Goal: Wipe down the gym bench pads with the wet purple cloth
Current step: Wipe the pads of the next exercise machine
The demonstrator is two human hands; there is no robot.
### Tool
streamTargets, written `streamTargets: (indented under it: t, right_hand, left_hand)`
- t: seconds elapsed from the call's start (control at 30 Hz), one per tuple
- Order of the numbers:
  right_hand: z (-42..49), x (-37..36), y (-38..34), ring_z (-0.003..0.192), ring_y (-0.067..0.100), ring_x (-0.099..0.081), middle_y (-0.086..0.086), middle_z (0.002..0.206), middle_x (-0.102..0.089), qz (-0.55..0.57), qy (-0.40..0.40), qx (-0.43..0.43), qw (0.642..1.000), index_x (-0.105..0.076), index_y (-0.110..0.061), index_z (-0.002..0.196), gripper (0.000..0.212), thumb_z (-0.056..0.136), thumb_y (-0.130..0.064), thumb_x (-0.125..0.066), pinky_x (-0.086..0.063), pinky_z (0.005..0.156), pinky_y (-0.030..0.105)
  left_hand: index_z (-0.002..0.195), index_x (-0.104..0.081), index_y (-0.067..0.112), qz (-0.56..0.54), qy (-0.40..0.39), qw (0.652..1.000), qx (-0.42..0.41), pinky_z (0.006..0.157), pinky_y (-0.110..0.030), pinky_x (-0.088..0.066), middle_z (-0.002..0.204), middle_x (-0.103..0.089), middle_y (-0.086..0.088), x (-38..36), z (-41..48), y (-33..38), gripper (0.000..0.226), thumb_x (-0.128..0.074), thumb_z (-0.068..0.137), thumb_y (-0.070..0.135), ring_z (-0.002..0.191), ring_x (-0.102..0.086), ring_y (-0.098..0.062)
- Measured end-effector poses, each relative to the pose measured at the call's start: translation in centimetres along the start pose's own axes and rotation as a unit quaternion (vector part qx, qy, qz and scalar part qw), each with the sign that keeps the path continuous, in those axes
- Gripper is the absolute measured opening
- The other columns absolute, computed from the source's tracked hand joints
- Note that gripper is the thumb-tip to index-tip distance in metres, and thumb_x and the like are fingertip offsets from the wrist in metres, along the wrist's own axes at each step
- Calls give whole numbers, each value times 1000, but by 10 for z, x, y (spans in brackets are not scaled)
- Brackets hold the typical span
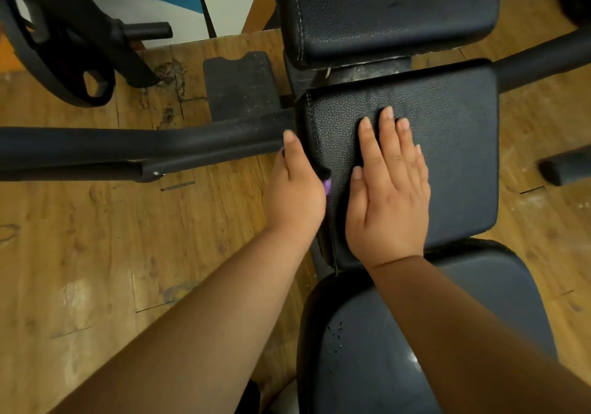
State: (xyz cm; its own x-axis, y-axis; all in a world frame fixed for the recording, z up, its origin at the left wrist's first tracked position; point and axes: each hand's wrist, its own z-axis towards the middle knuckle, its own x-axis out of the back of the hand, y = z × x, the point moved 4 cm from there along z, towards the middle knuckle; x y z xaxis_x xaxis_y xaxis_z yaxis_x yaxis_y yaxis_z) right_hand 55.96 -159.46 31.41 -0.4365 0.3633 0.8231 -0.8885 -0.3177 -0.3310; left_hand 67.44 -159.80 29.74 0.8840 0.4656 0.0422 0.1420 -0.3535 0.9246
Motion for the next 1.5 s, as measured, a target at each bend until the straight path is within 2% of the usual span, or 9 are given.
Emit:
streamTargets:
  t: [0.23, 0.33, 0.4, 0.57, 0.83, 0.97, 1.23, 1.4, 1.5]
  right_hand:
    - [-2, 0, 2, 146, 23, -20, 8, 156, -30, 9, 9, -1, 1000, -37, -14, 147, 48, 100, -19, -33, -11, 120, 36]
    - [-2, 1, 2, 146, 23, -21, 8, 155, -31, 19, 12, 0, 1000, -38, -13, 147, 47, 100, -19, -33, -12, 120, 37]
    - [-2, 1, 2, 146, 23, -22, 9, 155, -32, 25, 15, 1, 1000, -39, -13, 146, 47, 100, -19, -33, -14, 120, 38]
    - [-1, 2, 3, 145, 22, -23, 9, 154, -34, 43, 21, -1, 999, -41, -13, 145, 46, 100, -20, -33, -12, 120, 35]
    - [-3, 3, 4, 146, 21, -21, 9, 155, -33, 60, 15, 0, 998, -41, -12, 145, 47, 99, -18, -33, -10, 121, 34]
    - [-2, 4, 3, 146, 21, -22, 9, 154, -34, 64, 15, -4, 998, -42, -12, 144, 47, 99, -19, -33, -9, 121, 33]
    - [-2, 3, 2, 145, 24, -24, 10, 153, -35, 60, 22, 0, 998, -44, -11, 144, 47, 99, -18, -35, -10, 120, 34]
    - [-3, 4, 2, 145, 23, -23, 10, 153, -35, 78, 20, 0, 997, -43, -10, 144, 47, 98, -15, -35, -11, 121, 36]
    - [-4, 5, 2, 145, 24, -23, 12, 153, -35, 87, 18, 7, 996, -44, -9, 143, 47, 97, -15, -35, -12, 121, 37]
  left_hand:
    - [106, -45, 46, 30, -8, 994, -103, 74, -14, -51, 100, -55, 32, -2, -24, 0, 20, -27, 104, 38, 94, -57, 13]
    - [143, -35, 27, 114, -6, 971, -208, 101, -6, -32, 142, -41, 13, -3, -17, 7, 44, -26, 101, 36, 125, -40, 3]
    - [152, -18, 8, 160, 3, 961, -223, 102, 4, -12, 159, -20, -7, -5, -14, 9, 57, -27, 102, 32, 143, -20, -9]
    - [147, 9, 11, 226, -9, 925, -305, 119, -19, -4, 157, 9, -3, -6, -41, -9, 62, -29, 102, 30, 149, 4, -16]
    - [154, -1, 9, 212, 8, 952, -221, 102, 6, -1, 163, 0, -7, -9, -16, 13, 61, -33, 105, 27, 148, -3, -12]
    - [153, -2, 3, 235, -18, 934, -267, 117, -13, -9, 162, -5, -15, -4, -32, 4, 63, -34, 104, 27, 148, -7, -19]
    - [153, -10, 5, 188, 45, 955, -226, 115, -35, -33, 160, -15, -14, -13, -22, 14, 62, -36, 103, 30, 145, -27, -23]
    - [152, -19, 8, 183, -11, 963, -197, 91, 8, -24, 154, -31, -8, -5, -18, 7, 55, -34, 104, 30, 121, -30, 13]
    - [148, -31, 10, 130, -18, 973, -191, 104, -9, -32, 147, -43, -4, -1, -10, 6, 50, -30, 104, 34, 132, -40, -6]
